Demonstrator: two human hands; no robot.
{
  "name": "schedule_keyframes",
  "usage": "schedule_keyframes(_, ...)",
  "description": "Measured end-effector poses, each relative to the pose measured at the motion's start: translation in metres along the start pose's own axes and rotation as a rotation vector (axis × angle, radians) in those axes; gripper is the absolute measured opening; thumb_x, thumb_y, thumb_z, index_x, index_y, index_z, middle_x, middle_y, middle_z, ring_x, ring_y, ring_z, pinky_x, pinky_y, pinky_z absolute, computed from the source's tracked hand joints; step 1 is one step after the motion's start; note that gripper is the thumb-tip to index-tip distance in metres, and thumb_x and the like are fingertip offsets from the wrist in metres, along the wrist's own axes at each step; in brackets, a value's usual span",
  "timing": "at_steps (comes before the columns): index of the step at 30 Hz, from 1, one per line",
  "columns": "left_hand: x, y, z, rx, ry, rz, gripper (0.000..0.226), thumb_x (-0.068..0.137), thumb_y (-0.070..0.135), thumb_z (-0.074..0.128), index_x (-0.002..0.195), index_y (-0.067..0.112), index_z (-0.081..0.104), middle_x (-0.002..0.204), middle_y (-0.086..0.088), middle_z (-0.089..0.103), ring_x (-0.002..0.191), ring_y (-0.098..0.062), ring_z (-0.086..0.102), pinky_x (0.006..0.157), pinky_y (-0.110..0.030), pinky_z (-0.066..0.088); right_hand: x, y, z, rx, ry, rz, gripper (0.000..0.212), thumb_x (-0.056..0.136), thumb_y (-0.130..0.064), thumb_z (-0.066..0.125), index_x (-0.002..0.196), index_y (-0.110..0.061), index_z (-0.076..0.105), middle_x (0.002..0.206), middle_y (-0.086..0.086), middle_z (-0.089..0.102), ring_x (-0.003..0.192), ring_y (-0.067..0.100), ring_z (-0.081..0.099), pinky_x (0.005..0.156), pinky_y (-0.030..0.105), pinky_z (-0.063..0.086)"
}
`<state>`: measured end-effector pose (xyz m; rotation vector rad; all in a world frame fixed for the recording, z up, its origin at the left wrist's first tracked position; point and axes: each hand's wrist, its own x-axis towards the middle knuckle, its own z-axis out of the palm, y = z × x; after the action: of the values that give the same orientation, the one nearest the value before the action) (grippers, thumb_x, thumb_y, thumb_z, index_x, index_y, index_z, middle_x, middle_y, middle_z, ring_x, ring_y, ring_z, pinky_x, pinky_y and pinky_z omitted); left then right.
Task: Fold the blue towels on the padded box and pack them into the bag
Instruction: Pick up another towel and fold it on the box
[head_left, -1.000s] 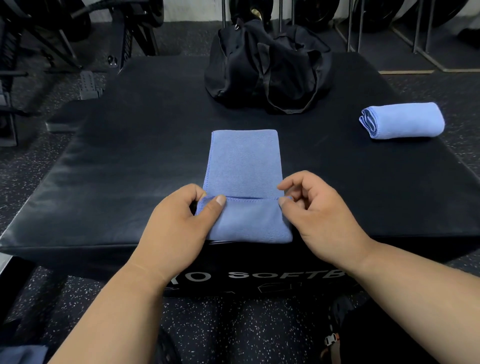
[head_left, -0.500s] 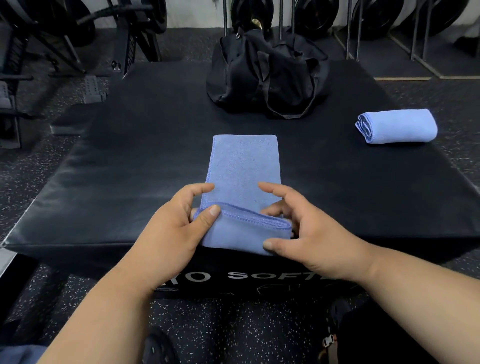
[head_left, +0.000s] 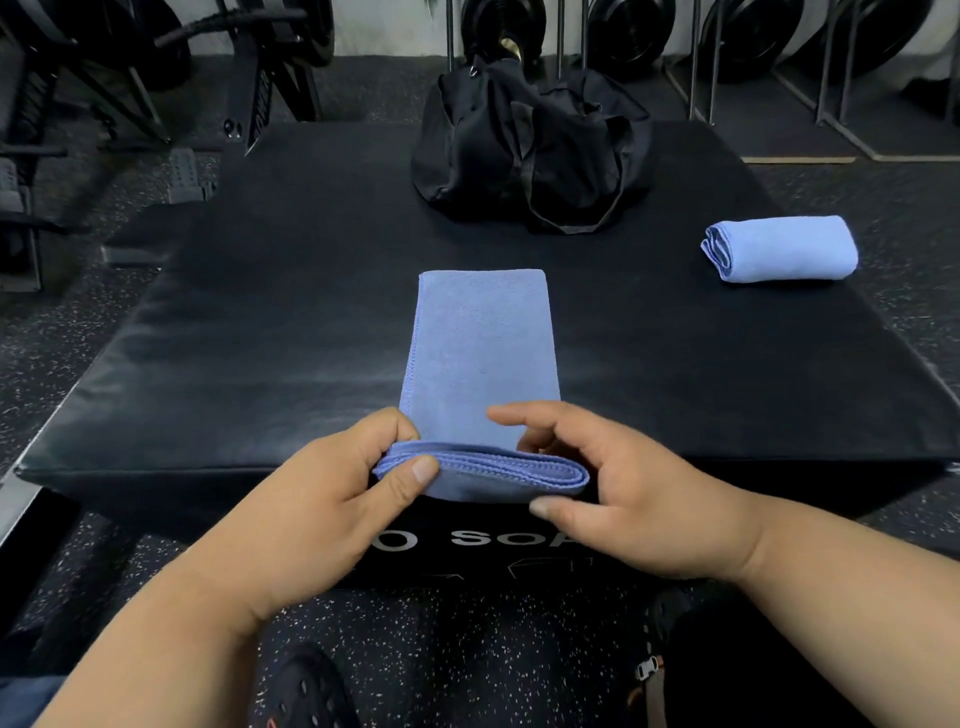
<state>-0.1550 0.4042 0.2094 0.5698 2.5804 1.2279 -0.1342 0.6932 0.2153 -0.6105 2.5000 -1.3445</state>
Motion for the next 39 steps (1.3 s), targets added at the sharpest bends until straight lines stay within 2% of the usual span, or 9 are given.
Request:
schedule_keyframes(3, 0.0, -0.001, 0.002, 0.074, -0.047, -0.027, 0.034, 0.097, 0.063, 0.05, 0.098, 0.03, 0.055, 0.077, 0.003, 0.061, 0.07, -0.015, 0.053, 0.07, -0.043, 0.05, 0.0, 0.003, 0.001, -0.087, -0.083, 0.057, 0.095, 0.089, -0.017, 0.081, 0.146, -0.073, 0.029, 0.132, -0.029, 0.059, 0.125, -0.001, 0.058, 0.109, 0.014, 0.04)
schedule_keyframes(8, -0.001, -0.002, 0.007, 0.132, -0.062, -0.022, 0.029, 0.099, 0.059, 0.054, 0.091, 0.032, 0.053, 0.082, 0.005, 0.06, 0.079, -0.016, 0.055, 0.069, -0.035, 0.048, -0.005, 0.007, 0.006, -0.137, -0.134, 0.092, 0.086, 0.088, -0.02, 0.081, 0.151, -0.06, 0.037, 0.103, -0.017, 0.074, 0.097, 0.011, 0.068, 0.098, 0.03, 0.05)
schedule_keyframes(13, 0.0, -0.003, 0.016, 0.067, 0.046, -0.094, 0.021, 0.1, 0.053, 0.059, 0.093, 0.034, 0.055, 0.076, 0.01, 0.063, 0.068, -0.008, 0.054, 0.066, -0.034, 0.047, -0.009, 0.015, 0.011, -0.13, 0.005, 0.078, 0.054, 0.093, -0.027, 0.077, 0.135, -0.053, 0.056, 0.098, -0.016, 0.072, 0.092, 0.01, 0.069, 0.092, 0.033, 0.054)
schedule_keyframes(20, 0.006, -0.001, 0.026, 0.084, 0.251, -0.206, 0.033, 0.098, 0.062, 0.058, 0.088, 0.03, 0.058, 0.076, 0.015, 0.065, 0.068, -0.008, 0.057, 0.061, -0.031, 0.045, 0.0, 0.015, 0.014, -0.044, 0.26, 0.124, 0.036, 0.102, -0.027, 0.066, 0.126, -0.052, 0.056, 0.088, -0.009, 0.063, 0.074, 0.014, 0.057, 0.076, 0.023, 0.049)
schedule_keyframes(23, 0.012, -0.001, 0.029, 0.091, 0.298, -0.264, 0.04, 0.095, 0.064, 0.061, 0.083, 0.026, 0.06, 0.075, 0.011, 0.067, 0.07, -0.01, 0.059, 0.066, -0.037, 0.052, 0.007, 0.017, 0.019, -0.032, 0.313, 0.184, 0.033, 0.101, -0.028, 0.066, 0.126, -0.048, 0.057, 0.077, -0.002, 0.057, 0.064, 0.007, 0.049, 0.07, 0.026, 0.047)
schedule_keyframes(26, 0.016, 0.0, 0.031, 0.089, 0.335, -0.308, 0.043, 0.093, 0.064, 0.063, 0.08, 0.023, 0.06, 0.072, 0.007, 0.067, 0.069, -0.013, 0.06, 0.069, -0.042, 0.054, 0.015, 0.02, 0.02, -0.039, 0.386, 0.218, 0.031, 0.1, -0.03, 0.067, 0.124, -0.046, 0.057, 0.083, 0.005, 0.059, 0.066, 0.008, 0.052, 0.071, 0.027, 0.049)
schedule_keyframes(33, 0.023, 0.004, 0.033, 0.154, 0.383, -0.395, 0.047, 0.09, 0.064, 0.064, 0.077, 0.02, 0.056, 0.068, 0.003, 0.065, 0.067, -0.018, 0.061, 0.063, -0.041, 0.051, 0.024, 0.024, 0.018, -0.105, 0.411, 0.279, 0.026, 0.099, -0.036, 0.068, 0.121, -0.044, 0.058, 0.075, -0.004, 0.057, 0.07, 0.006, 0.056, 0.067, 0.017, 0.043)
schedule_keyframes(35, 0.024, 0.005, 0.033, 0.176, 0.401, -0.413, 0.043, 0.09, 0.063, 0.064, 0.077, 0.023, 0.055, 0.067, 0.006, 0.065, 0.066, -0.015, 0.061, 0.059, -0.037, 0.048, 0.025, 0.023, 0.018, -0.142, 0.401, 0.291, 0.023, 0.099, -0.037, 0.067, 0.119, -0.042, 0.058, 0.071, -0.006, 0.055, 0.07, 0.005, 0.056, 0.066, 0.018, 0.043)
schedule_keyframes(39, 0.026, 0.003, 0.034, 0.17, 0.415, -0.412, 0.04, 0.092, 0.062, 0.064, 0.076, 0.026, 0.056, 0.066, 0.012, 0.064, 0.062, -0.011, 0.058, 0.056, -0.034, 0.043, 0.025, 0.022, 0.016, -0.168, 0.364, 0.277, 0.021, 0.1, -0.034, 0.066, 0.116, -0.043, 0.057, 0.074, 0.004, 0.056, 0.064, 0.009, 0.054, 0.064, 0.025, 0.048)
